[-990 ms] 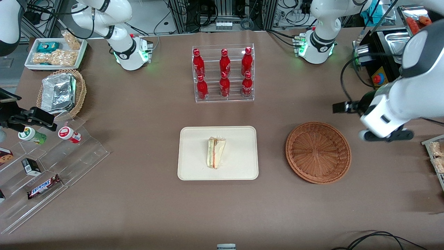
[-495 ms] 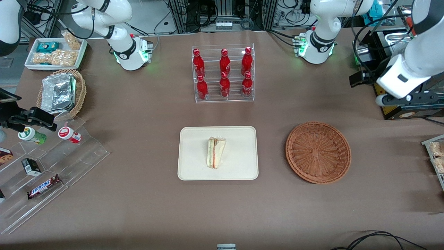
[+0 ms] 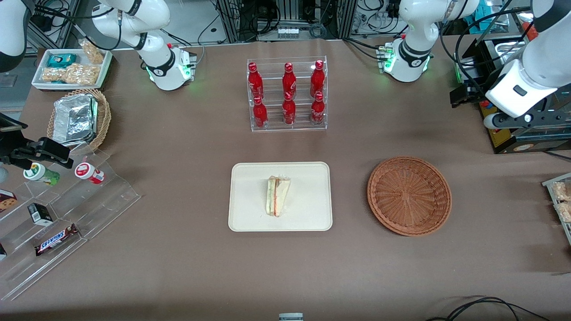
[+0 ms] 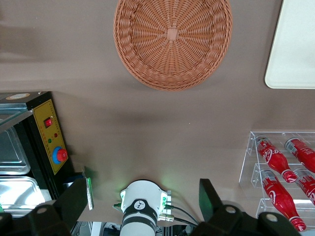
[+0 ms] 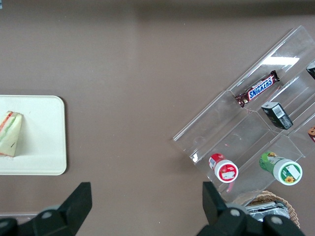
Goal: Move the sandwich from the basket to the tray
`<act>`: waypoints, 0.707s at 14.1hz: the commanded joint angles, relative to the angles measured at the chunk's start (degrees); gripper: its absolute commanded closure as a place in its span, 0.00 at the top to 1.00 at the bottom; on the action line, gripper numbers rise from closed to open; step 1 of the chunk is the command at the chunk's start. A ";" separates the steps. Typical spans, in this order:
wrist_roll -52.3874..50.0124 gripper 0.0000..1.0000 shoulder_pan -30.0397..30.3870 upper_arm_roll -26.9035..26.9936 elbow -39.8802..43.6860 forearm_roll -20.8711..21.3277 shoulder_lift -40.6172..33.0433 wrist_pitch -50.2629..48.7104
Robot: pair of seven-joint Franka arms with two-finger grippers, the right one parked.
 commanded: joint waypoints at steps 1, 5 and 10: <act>1.08 1.00 1.34 -0.09 0.52 0.52 -0.64 -0.94; 1.08 1.00 2.92 0.70 1.57 0.52 -0.29 -1.46; 7.30 1.00 2.93 5.36 1.66 -0.01 -0.29 -1.73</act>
